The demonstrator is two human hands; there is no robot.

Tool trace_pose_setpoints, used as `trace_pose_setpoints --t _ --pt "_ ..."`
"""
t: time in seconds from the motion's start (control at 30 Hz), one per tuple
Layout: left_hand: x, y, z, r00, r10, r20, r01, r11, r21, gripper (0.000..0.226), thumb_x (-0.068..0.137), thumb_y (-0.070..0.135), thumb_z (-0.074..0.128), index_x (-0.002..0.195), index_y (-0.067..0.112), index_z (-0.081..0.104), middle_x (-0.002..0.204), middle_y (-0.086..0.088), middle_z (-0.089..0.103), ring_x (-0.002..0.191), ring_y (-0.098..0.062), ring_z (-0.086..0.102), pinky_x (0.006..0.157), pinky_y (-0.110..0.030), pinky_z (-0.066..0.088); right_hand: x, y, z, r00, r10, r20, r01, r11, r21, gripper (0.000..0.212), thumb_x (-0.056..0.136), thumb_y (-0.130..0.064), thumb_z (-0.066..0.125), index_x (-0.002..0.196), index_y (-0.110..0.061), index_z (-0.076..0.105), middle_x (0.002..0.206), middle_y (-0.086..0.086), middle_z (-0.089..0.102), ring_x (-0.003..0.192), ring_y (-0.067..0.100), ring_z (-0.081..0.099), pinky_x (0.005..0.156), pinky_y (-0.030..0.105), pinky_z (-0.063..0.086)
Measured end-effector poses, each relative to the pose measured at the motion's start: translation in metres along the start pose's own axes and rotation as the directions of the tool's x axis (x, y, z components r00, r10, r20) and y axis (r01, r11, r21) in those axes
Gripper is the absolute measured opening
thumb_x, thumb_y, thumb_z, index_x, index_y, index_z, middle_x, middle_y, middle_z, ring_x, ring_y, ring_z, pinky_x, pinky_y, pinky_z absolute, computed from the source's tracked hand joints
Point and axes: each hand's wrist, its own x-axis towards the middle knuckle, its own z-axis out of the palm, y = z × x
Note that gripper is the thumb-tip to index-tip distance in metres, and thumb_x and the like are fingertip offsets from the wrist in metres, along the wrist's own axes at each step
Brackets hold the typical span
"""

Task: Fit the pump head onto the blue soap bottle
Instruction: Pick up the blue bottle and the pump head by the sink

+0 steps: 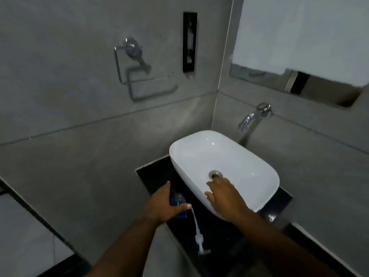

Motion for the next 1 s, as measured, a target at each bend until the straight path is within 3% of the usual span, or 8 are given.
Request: trace_pose_setpoints --t 0.13,0.23,0.3,0.4,0.6,0.77,0.9,1.0 --pt "-0.004 -0.021 0.023 0.998 -0.046 0.042 0.049 0.996 -0.069 0.145 0.041 0.095 0.055 0.151 0.009 0.017 0.155 -0.013 0.031 0.139 -0.027 0.033 0.107 -0.028 0.026 -0.041 -0.012 0.039 0.961 0.082 0.262 -0.094 0.995 0.033 0.032 0.094 -0.032 0.044 0.096 -0.006 0.062 0.102 0.015 0.065 0.1 0.032 0.058 0.086 0.039 0.042" --pt "0.006 -0.026 0.033 0.997 -0.065 0.035 0.069 0.99 -0.127 0.124 0.058 0.07 0.077 0.15 0.009 0.022 0.151 -0.014 0.037 0.136 -0.027 0.038 0.101 -0.021 0.024 -0.053 -0.021 0.062 0.926 0.156 0.344 -0.211 0.969 0.13 0.035 0.092 -0.032 0.05 0.092 0.001 0.062 0.099 0.022 0.066 0.097 0.035 0.061 0.084 0.041 0.043" --pt "0.014 -0.026 0.037 0.998 -0.047 0.041 0.054 0.984 -0.168 0.113 0.063 0.054 0.084 0.15 0.011 0.025 0.148 -0.013 0.042 0.132 -0.027 0.042 0.099 -0.02 0.026 -0.055 -0.028 0.069 0.862 0.281 0.423 -0.375 0.913 0.158 0.038 0.087 -0.041 0.057 0.092 -0.004 0.063 0.101 0.015 0.067 0.096 0.031 0.062 0.083 0.039 0.047" --pt "0.024 -0.029 0.044 0.997 -0.033 0.068 0.044 0.983 -0.178 0.102 0.067 0.048 0.084 0.148 0.016 0.031 0.143 -0.012 0.048 0.127 -0.027 0.048 0.099 -0.024 0.032 -0.052 -0.039 0.086 0.78 0.375 0.501 -0.529 0.823 0.209 0.041 0.08 -0.049 0.062 0.094 -0.01 0.065 0.099 0.008 0.071 0.091 0.025 0.067 0.081 0.037 0.055" --pt "0.024 -0.029 0.052 0.996 -0.084 0.001 0.082 0.974 -0.211 0.084 0.059 0.055 0.086 0.128 0.021 0.052 0.118 -0.002 0.063 0.103 -0.02 0.06 0.089 -0.03 0.049 -0.04 -0.035 0.109 0.756 0.442 0.483 -0.573 0.803 0.162 0.036 0.082 -0.042 0.058 0.096 -0.009 0.065 0.101 0.011 0.071 0.093 0.029 0.068 0.082 0.04 0.056" --pt "0.019 -0.028 0.053 0.996 -0.083 -0.005 0.08 0.969 -0.233 0.084 0.061 0.05 0.087 0.131 0.023 0.049 0.12 -0.004 0.062 0.105 -0.022 0.06 0.091 -0.036 0.05 -0.027 -0.031 0.1 0.741 0.448 0.5 -0.648 0.672 0.359 0.036 0.071 -0.039 0.063 0.081 -0.005 0.069 0.081 0.011 0.074 0.075 0.028 0.072 0.07 0.039 0.06" --pt "0.019 -0.027 0.052 0.997 -0.081 -0.01 0.077 0.972 -0.221 0.088 0.061 0.05 0.087 0.135 0.021 0.047 0.122 -0.005 0.061 0.107 -0.022 0.059 0.092 -0.035 0.05 -0.012 -0.032 0.072 0.824 0.399 0.401 -0.552 0.723 0.415 0.032 0.076 -0.032 0.063 0.057 -0.006 0.059 0.057 0.009 0.064 0.057 0.025 0.066 0.054 0.031 0.052" --pt "0.019 -0.029 0.053 0.996 -0.094 -0.001 0.091 0.969 -0.231 0.091 0.06 0.054 0.085 0.136 0.023 0.046 0.124 -0.005 0.059 0.11 -0.023 0.057 0.094 -0.036 0.049 0.004 -0.032 0.042 0.878 0.411 0.245 -0.479 0.757 0.444 0.024 0.077 -0.032 0.06 0.065 -0.012 0.06 0.057 -0.002 0.059 0.053 0.016 0.057 0.055 0.03 0.043"
